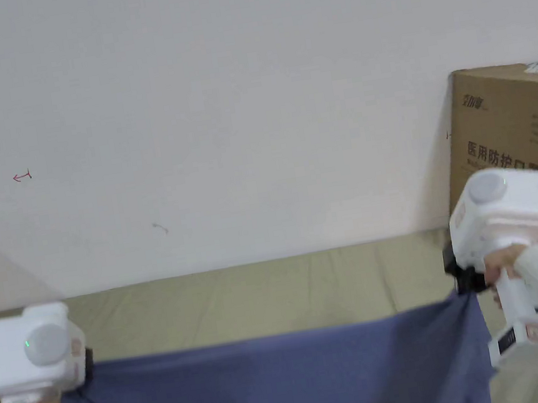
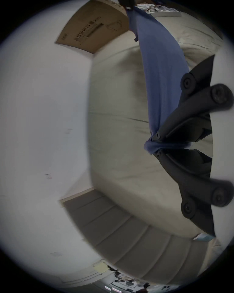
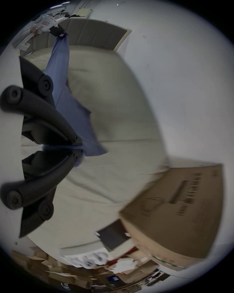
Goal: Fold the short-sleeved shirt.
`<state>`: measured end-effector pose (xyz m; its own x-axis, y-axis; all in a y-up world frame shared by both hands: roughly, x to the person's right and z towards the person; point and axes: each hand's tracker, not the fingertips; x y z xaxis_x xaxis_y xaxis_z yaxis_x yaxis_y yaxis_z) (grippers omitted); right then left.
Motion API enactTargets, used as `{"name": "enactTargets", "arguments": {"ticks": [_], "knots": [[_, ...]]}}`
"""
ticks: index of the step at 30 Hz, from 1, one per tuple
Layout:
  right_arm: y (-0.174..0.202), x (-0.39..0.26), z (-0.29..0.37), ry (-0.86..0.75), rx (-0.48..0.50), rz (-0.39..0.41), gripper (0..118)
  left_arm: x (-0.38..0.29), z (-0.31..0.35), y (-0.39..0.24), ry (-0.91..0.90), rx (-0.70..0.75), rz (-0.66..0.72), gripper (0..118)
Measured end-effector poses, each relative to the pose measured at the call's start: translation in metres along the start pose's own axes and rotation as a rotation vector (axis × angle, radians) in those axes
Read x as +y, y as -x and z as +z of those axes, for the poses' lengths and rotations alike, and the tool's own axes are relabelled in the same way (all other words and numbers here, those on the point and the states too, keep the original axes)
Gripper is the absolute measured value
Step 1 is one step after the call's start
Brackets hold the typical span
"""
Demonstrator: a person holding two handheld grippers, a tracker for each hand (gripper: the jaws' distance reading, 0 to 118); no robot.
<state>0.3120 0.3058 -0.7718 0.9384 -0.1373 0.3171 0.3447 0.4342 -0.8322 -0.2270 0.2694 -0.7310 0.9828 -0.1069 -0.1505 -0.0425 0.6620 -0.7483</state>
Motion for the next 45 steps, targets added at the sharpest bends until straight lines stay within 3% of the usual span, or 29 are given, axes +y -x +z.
{"name": "enactTargets", "arguments": {"ticks": [5, 7, 11, 15, 17, 21, 26, 28, 29, 32, 33, 34, 35, 36, 40, 44, 45], "knots": [[-0.025, -0.062, -0.076, 0.161, -0.044, -0.04, 4, -0.084, -0.049, -0.004, 0.153, 0.002, -0.003, 6], [-0.041, -0.08, -0.083, 0.171, -0.02, -0.013, 4, -0.105, -0.051, 0.01, 0.142, -0.028, 0.012, 6], [-0.08, -0.14, -0.048, 0.157, 0.11, -0.014, 4, -0.156, -0.004, 0.044, 0.104, -0.085, 0.107, 6], [-0.118, -0.223, -0.001, 0.145, 0.114, -0.031, 4, -0.217, 0.057, 0.069, 0.071, -0.091, 0.051, 6], [-0.135, -0.264, 0.014, 0.163, 0.168, -0.043, 4, -0.248, 0.081, 0.08, 0.078, -0.102, 0.048, 6], [-0.153, -0.353, 0.033, 0.212, 0.118, 0.007, 4, -0.314, 0.118, 0.095, 0.114, -0.098, 0.039, 6], [-0.169, -0.425, 0.036, 0.268, 0.125, -0.012, 4, -0.373, 0.14, 0.101, 0.143, -0.087, -0.001, 6], [-0.175, -0.432, 0.032, 0.255, 0.13, -0.057, 4, -0.386, 0.139, 0.105, 0.142, -0.105, 0.017, 6], [-0.176, -0.431, 0.032, 0.232, 0.148, -0.077, 4, -0.389, 0.138, 0.106, 0.136, -0.11, 0.035, 11], [-0.184, -0.421, 0.034, 0.155, 0.154, -0.112, 10, -0.392, 0.14, 0.111, 0.145, -0.071, 0.058, 60], [-0.183, -0.42, 0.038, 0.139, 0.17, -0.121, 28, -0.391, 0.142, 0.113, 0.146, -0.063, 0.066, 86], [-0.181, -0.419, 0.043, 0.123, 0.165, -0.104, 48, -0.39, 0.147, 0.118, 0.143, -0.078, 0.085, 99], [-0.176, -0.419, 0.052, 0.099, 0.142, -0.079, 66, -0.39, 0.152, 0.122, 0.131, -0.097, 0.118, 103], [-0.173, -0.42, 0.059, 0.08, 0.115, -0.045, 75, -0.39, 0.16, 0.126, 0.111, -0.11, 0.15, 103], [-0.162, -0.427, 0.09, -0.005, 0.089, 0.049, 75, -0.388, 0.187, 0.133, 0.069, -0.133, 0.196, 103], [-0.146, -0.442, 0.122, -0.122, 0.137, 0.113, 74, -0.393, 0.207, 0.131, 0.02, -0.163, 0.18, 96], [-0.141, -0.447, 0.128, -0.137, 0.153, 0.121, 67, -0.396, 0.211, 0.129, 0.009, -0.159, 0.159, 70]]}}
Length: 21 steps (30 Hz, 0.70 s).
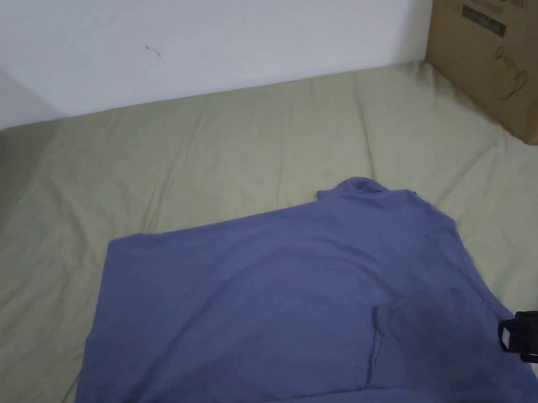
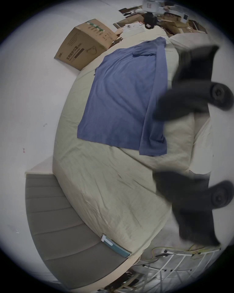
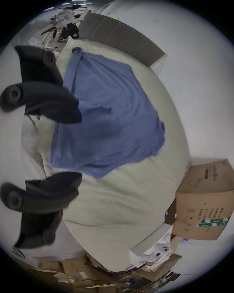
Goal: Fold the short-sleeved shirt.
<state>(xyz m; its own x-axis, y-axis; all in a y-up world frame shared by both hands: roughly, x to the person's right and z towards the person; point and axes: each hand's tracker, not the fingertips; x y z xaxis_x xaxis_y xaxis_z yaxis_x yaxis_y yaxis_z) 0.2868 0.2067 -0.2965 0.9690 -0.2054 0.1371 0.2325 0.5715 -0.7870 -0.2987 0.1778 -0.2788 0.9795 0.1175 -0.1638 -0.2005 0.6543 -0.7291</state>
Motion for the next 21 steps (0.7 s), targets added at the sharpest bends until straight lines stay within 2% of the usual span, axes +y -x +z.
{"name": "enactTargets", "arguments": {"ticks": [1, 2, 3, 5, 8, 9, 10, 11, 12, 13, 14, 17, 18, 19, 21], "knots": [[0.006, -0.004, 0.005, -0.001, 0.023, 0.0, 52, -0.003, 0.002, -0.005, 0.001, 0.01, -0.025, 41], [0.01, -0.008, 0.004, -0.001, 0.012, -0.015, 23, -0.007, 0.002, -0.008, -0.002, 0.023, -0.039, 9], [0.015, -0.013, 0.005, -0.001, 0.011, -0.021, 1, -0.013, 0.004, -0.01, -0.014, 0.018, -0.044, 1], [0.02, -0.023, 0.004, 0.03, 0.067, -0.027, 1, -0.02, 0.007, -0.011, -0.001, 0.011, -0.042, 0], [0.024, -0.037, -0.004, 0.066, 0.089, -0.032, 1, -0.027, -0.001, -0.004, -0.001, -0.002, -0.016, 1], [0.024, -0.041, -0.007, 0.078, 0.084, -0.028, 1, -0.025, -0.005, -0.002, 0.003, 0.0, -0.007, 10], [0.023, -0.044, -0.012, 0.088, 0.076, -0.025, 1, -0.022, -0.008, 0.0, 0.015, -0.002, 0.013, 31], [0.021, -0.046, -0.015, 0.099, 0.069, -0.022, 1, -0.019, -0.013, 0.001, 0.021, 0.003, 0.026, 60], [0.019, -0.047, -0.017, 0.108, 0.066, -0.034, 1, -0.015, -0.019, 0.003, 0.023, -0.004, 0.04, 98], [0.016, -0.048, -0.019, 0.117, 0.071, -0.054, 1, -0.012, -0.026, 0.005, 0.026, -0.009, 0.069, 112], [0.011, -0.049, -0.02, 0.121, 0.078, -0.07, 1, -0.008, -0.035, 0.006, 0.019, -0.018, 0.095, 114], [0.003, -0.051, -0.023, 0.119, 0.066, -0.1, 1, 0.004, -0.067, 0.011, 0.04, -0.047, 0.181, 109], [0.0, -0.052, -0.024, 0.123, 0.056, -0.109, 1, 0.007, -0.079, 0.012, 0.061, -0.041, 0.202, 98], [-0.002, -0.053, -0.026, 0.13, 0.048, -0.116, 1, 0.008, -0.09, 0.012, 0.073, -0.043, 0.212, 76], [-0.008, -0.055, -0.03, 0.149, 0.033, -0.129, 1, 0.005, -0.106, 0.011, 0.134, -0.029, 0.23, 19]]}}
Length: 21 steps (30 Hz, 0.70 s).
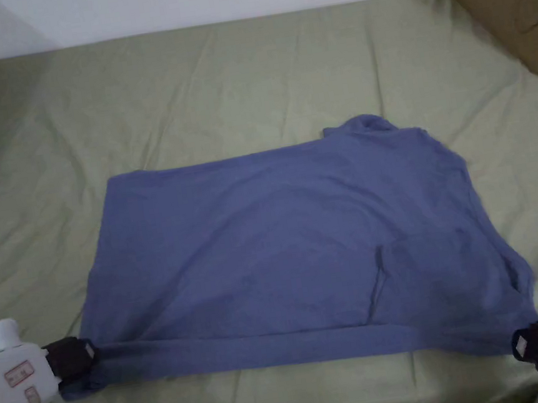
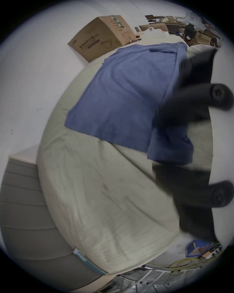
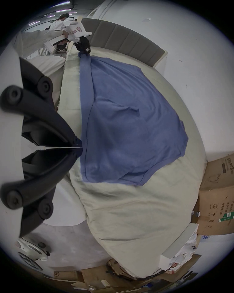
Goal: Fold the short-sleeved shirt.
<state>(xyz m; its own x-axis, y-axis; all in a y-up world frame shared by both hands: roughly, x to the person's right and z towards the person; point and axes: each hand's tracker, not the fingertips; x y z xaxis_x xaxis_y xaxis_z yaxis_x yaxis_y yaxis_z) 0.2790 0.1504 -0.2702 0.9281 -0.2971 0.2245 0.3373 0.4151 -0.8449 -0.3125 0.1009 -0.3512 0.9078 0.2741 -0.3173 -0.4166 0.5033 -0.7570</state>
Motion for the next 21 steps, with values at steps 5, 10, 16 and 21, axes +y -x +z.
{"name": "enactTargets", "arguments": {"ticks": [5, 10, 16, 21], "knots": [[-0.014, 0.002, -0.003, 0.002, -0.013, -0.028, 3, -0.015, 0.009, -0.005, -0.006, 0.011, -0.03, 7], [-0.016, 0.023, -0.004, -0.038, -0.026, -0.018, 71, -0.005, 0.028, -0.003, -0.02, -0.017, -0.004, 7], [-0.024, 0.046, -0.046, 0.025, -0.129, 0.022, 66, -0.003, 0.033, -0.014, -0.03, 0.004, -0.067, 7], [-0.022, 0.034, -0.05, 0.068, -0.116, 0.002, 9, -0.003, 0.037, -0.012, -0.027, 0.008, -0.076, 7]]}}
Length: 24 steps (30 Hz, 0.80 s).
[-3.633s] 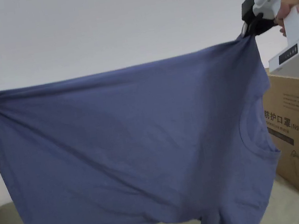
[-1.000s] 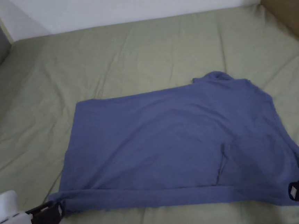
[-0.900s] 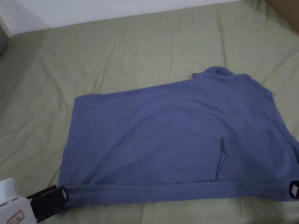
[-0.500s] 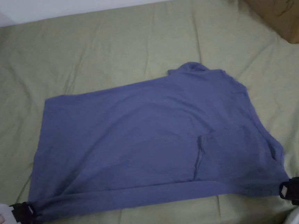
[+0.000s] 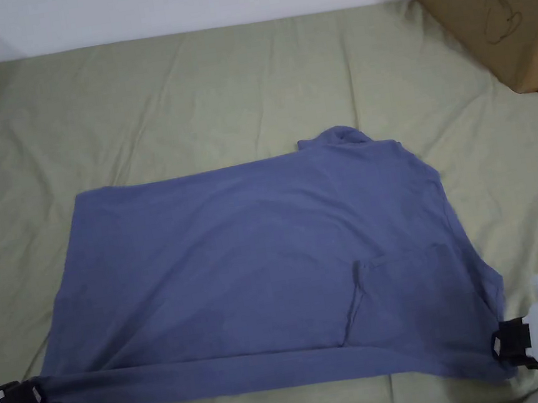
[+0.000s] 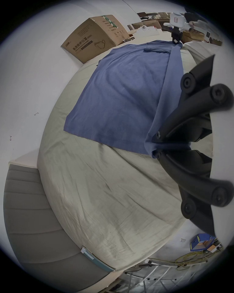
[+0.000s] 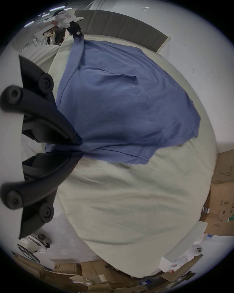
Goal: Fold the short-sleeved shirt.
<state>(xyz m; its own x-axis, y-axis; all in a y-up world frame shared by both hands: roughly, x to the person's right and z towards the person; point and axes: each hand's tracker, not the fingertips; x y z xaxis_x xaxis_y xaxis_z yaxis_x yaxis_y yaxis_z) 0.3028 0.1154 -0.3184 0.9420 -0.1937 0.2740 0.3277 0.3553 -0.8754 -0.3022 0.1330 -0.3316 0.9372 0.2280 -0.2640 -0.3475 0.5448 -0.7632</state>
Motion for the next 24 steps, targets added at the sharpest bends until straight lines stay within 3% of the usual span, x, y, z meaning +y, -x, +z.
{"name": "enactTargets", "arguments": {"ticks": [6, 12, 22, 23, 24], "knots": [[0.002, 0.014, 0.042, -0.07, 0.026, 0.029, 8, 0.005, 0.007, -0.003, 0.0, 0.006, -0.038, 7], [0.009, 0.067, 0.061, -0.13, 0.076, -0.011, 8, 0.038, 0.015, -0.019, -0.037, 0.01, -0.114, 7], [0.034, 0.187, -0.039, -0.053, -0.029, -0.045, 8, 0.124, -0.077, -0.059, -0.003, 0.058, -0.224, 8], [0.036, 0.188, -0.045, -0.061, -0.024, -0.055, 8, 0.125, -0.087, -0.06, 0.013, 0.082, -0.243, 12], [0.038, 0.191, -0.05, -0.062, -0.022, -0.053, 12, 0.125, -0.094, -0.06, 0.033, 0.122, -0.236, 29]]}}
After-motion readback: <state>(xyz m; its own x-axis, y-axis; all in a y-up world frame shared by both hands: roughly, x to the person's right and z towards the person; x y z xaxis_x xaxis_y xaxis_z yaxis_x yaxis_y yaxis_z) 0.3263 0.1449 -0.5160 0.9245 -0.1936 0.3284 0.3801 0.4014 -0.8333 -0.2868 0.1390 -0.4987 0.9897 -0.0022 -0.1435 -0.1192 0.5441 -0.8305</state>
